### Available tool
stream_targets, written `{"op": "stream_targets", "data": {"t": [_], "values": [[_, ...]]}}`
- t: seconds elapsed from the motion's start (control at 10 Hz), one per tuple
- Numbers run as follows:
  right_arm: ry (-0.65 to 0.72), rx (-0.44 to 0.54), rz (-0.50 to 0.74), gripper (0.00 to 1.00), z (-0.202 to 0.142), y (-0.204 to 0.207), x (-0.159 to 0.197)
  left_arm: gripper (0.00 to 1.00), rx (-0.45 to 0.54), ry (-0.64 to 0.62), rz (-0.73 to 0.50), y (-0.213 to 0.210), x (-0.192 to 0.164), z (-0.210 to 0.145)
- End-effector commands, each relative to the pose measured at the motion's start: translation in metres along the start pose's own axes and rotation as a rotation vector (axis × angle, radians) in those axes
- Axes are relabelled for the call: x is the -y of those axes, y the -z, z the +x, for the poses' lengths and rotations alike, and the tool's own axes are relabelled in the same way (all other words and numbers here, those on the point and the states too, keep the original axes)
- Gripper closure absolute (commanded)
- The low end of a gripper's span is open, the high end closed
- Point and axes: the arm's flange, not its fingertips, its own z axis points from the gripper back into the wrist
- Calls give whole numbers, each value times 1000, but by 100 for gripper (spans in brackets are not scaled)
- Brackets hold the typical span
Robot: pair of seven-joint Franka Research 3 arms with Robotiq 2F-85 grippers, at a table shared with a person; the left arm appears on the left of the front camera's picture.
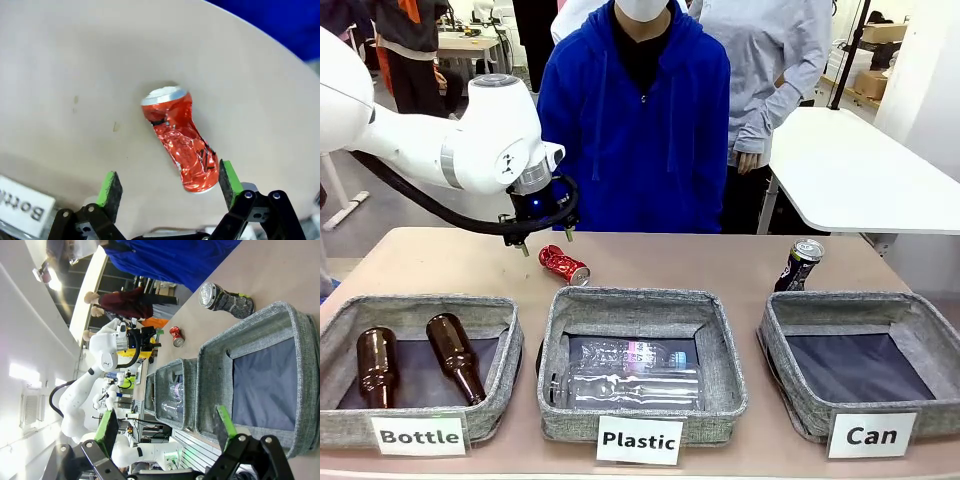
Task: Sort the can waste into the basket.
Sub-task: Pick up the can waste from the table and place it in the right Fabric basket.
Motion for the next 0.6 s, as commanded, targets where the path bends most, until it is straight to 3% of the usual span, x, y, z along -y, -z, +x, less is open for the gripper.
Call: {"op": "stream_targets", "data": {"t": [0.0,0.2,0.5], "values": [[-25,17,20,0,2,1,-1,0,106,-205,41,3,15,-25],[-25,17,20,0,2,1,-1,0,154,-295,51,13,21,-32],[-25,17,20,0,2,1,-1,0,153,-321,118,35,32,-32]]}}
